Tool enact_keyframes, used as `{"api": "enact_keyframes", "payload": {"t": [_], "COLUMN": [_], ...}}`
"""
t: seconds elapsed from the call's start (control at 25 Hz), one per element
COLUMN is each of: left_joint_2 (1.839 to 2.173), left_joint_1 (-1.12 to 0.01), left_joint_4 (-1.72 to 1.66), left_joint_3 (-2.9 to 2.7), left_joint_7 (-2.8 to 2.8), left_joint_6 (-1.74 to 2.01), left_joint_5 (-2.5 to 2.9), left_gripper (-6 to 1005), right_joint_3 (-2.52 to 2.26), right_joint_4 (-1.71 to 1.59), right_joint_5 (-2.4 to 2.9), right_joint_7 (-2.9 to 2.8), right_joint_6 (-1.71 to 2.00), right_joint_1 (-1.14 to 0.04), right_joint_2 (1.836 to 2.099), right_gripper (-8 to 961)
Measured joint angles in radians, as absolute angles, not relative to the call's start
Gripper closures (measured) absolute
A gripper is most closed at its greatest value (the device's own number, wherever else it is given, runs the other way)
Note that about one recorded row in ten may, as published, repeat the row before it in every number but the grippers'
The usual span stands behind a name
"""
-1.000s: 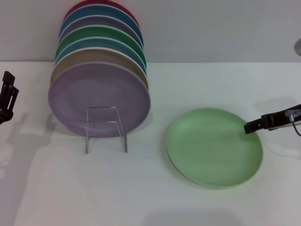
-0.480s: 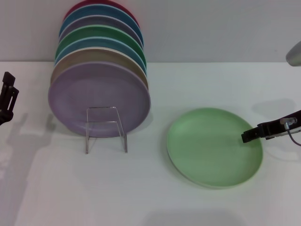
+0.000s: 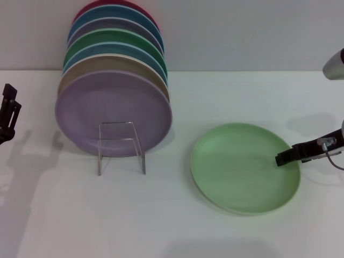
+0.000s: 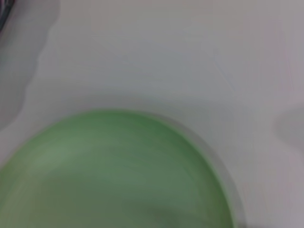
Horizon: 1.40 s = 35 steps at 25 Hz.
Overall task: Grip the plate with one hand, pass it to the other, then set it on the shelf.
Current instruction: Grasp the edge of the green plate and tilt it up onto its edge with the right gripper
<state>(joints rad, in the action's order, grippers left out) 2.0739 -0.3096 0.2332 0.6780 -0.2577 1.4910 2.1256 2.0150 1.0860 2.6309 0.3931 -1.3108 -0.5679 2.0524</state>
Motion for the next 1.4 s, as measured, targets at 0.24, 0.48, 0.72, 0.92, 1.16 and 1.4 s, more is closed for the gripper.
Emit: {"api": "enact_keyframes", "payload": {"t": [0.24,0.48,0.72,0.92,1.16,1.4], "left_joint_2": [2.074,2.074,2.074,2.074,2.074,2.074], "left_joint_1": [-0.307,-0.307,-0.307,-0.307,-0.307,-0.307], "left_joint_4": [0.233,0.233,0.233,0.233,0.233,0.233], "left_joint_3": [0.677,0.678,0.678,0.678,0.678,0.678], "left_joint_7": [-0.258,-0.258,-0.257,-0.256,-0.257,-0.257], "left_joint_6": [1.493,1.494,1.494,1.494,1.494,1.495], "left_joint_5": [2.125,2.125,2.124,2.124,2.125,2.125], "left_gripper": [286,287,287,287,286,286], "right_joint_3": [2.019,2.020,2.016,2.016,2.014,2.014], "right_joint_4": [1.066,1.066,1.066,1.066,1.059,1.057], "right_joint_5": [2.635,2.635,2.635,2.636,2.637,2.637], "right_joint_7": [0.393,0.392,0.388,0.387,0.408,0.417], "right_joint_6": [-1.310,-1.310,-1.310,-1.310,-1.303,-1.299], "right_joint_1": [-0.574,-0.573,-0.572,-0.573,-0.574,-0.573], "right_joint_2": [2.052,2.052,2.052,2.052,2.054,2.055], "right_gripper": [367,519,703,753,767,782]}}
